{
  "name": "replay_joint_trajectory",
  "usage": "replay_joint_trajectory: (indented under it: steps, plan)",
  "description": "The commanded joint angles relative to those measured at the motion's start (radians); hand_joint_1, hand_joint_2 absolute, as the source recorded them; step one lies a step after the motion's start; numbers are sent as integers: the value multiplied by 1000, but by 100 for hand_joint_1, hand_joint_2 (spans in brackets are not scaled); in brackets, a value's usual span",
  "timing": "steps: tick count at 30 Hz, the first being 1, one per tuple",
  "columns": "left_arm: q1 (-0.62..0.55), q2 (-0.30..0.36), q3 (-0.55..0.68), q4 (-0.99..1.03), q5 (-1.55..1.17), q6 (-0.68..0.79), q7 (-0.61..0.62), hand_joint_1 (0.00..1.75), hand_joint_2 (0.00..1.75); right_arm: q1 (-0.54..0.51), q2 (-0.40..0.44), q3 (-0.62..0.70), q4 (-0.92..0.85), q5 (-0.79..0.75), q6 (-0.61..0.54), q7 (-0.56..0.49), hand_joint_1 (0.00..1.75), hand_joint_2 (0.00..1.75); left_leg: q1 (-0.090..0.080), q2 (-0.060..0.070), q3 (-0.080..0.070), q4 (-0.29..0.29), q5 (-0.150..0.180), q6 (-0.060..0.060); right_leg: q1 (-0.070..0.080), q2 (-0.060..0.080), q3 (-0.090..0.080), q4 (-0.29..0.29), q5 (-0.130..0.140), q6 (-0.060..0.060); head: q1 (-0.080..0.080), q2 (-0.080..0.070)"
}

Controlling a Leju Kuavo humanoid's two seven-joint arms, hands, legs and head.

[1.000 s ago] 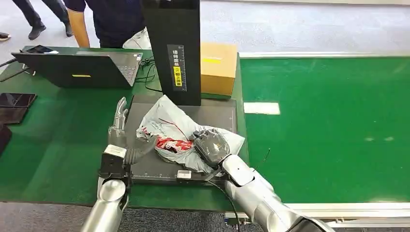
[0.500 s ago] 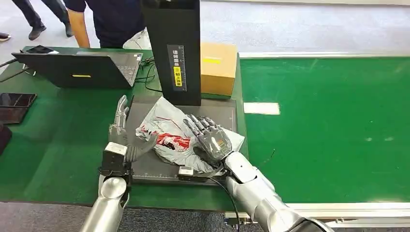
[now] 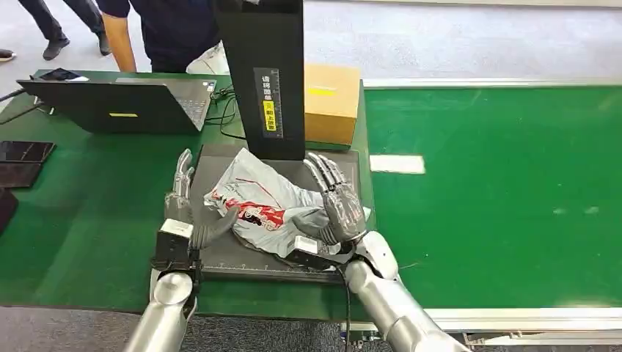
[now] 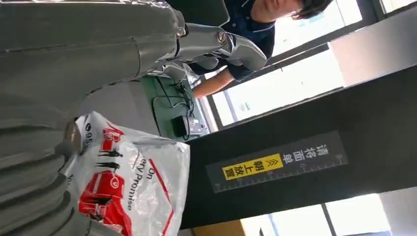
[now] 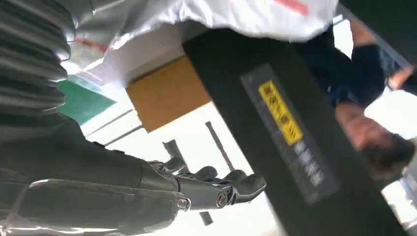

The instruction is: Moved the parcel from conveyor to table for the left to box.

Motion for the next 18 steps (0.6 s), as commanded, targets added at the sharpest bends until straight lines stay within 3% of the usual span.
replay_joint_trajectory:
  steps: [1, 10, 18]
  plan:
    - [11, 36, -5, -8, -31, 14, 7, 0, 175, 114, -100, 51, -229, -105, 4, 19, 0, 175, 0, -2, 2, -2, 0, 0, 0, -2, 3, -2, 0, -1, 0, 0]
    - [35, 75, -44, -140, -155, 29, 86, 0, 175, 224, -126, 18, -386, -225, 50, -8, 0, 175, 0, -2, 2, -2, 0, 0, 1, -3, 3, -1, -1, -2, 0, 0]
    - [-35, 107, -117, -137, -256, -25, 125, 0, 175, 302, -140, -19, -455, -338, 85, -51, 0, 175, 0, -4, 1, -1, 1, 0, 1, -4, 2, -1, -1, -2, 0, 0]
